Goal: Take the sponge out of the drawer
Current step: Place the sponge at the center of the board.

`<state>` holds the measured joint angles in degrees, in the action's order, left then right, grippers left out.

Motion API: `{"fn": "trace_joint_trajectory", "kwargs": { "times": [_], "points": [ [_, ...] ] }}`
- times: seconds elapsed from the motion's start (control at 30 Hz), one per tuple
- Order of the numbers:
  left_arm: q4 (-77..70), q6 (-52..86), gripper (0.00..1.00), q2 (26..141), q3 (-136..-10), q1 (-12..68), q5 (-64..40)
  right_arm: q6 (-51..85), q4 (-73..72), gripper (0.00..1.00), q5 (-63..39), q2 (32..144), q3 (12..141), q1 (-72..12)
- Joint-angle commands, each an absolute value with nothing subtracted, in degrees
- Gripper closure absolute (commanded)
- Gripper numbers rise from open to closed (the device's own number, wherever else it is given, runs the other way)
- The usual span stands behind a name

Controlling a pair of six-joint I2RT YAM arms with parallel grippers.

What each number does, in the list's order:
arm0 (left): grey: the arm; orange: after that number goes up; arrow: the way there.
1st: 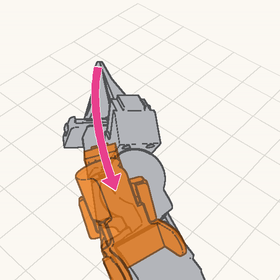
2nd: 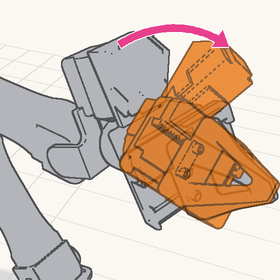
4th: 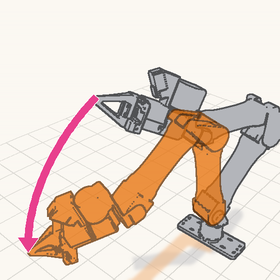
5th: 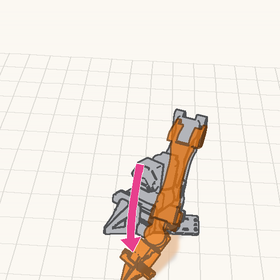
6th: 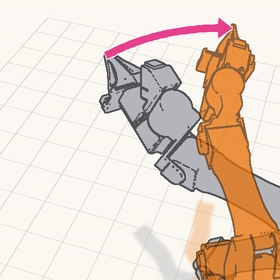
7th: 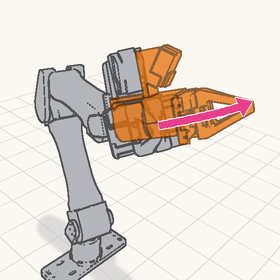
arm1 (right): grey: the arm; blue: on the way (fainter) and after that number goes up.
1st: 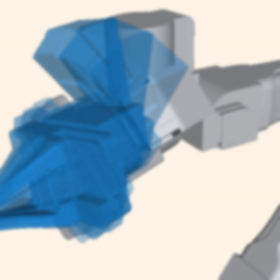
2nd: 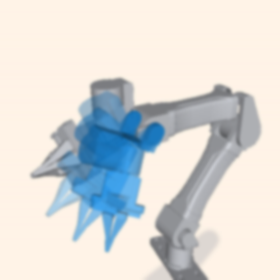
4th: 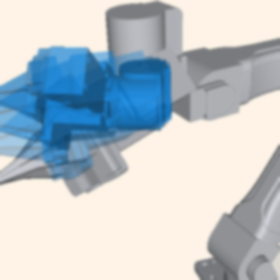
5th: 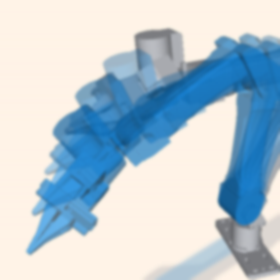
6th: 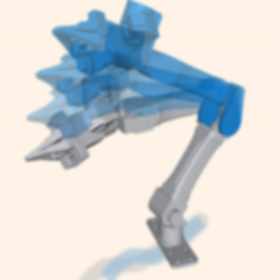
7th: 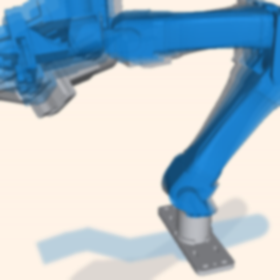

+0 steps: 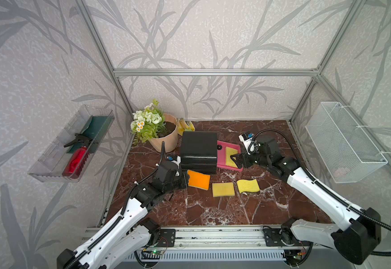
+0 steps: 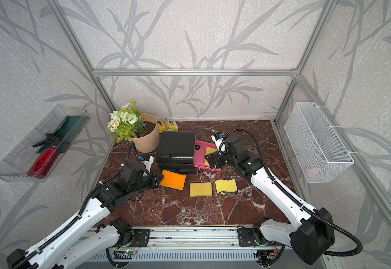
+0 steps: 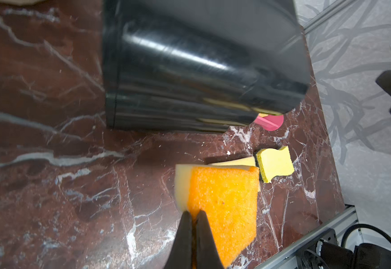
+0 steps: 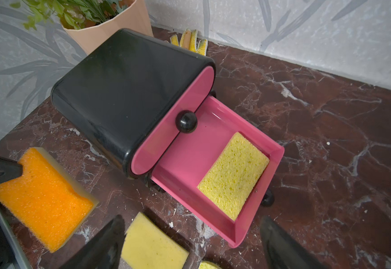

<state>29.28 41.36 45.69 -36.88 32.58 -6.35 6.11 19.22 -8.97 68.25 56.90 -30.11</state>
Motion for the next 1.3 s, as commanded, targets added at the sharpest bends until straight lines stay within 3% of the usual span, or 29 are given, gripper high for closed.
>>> {"fn": "trace_joint_trajectory", "kwargs": {
  "times": [0.0, 0.63, 1.17, 1.27],
  "points": [
    [24.97, 47.23, 1.00, 45.02, -32.92, 32.82, -4.22, 8.00, 16.91, 0.09, -7.16, 65.53, 56.20, -30.13],
    [8.75, 51.88, 1.00, 54.39, -21.78, 32.82, -2.75, 8.01, 17.47, 0.03, -3.98, 64.56, 54.34, -30.14],
    [7.15, 51.58, 1.00, 60.50, -22.06, 32.86, -3.05, 7.35, 17.55, 0.02, -2.46, 64.60, 53.33, -29.83],
    [7.93, 51.45, 0.92, 60.38, -21.81, 32.85, -2.87, 7.28, 17.65, 0.02, -2.37, 64.60, 53.35, -29.83]
  ]
}}
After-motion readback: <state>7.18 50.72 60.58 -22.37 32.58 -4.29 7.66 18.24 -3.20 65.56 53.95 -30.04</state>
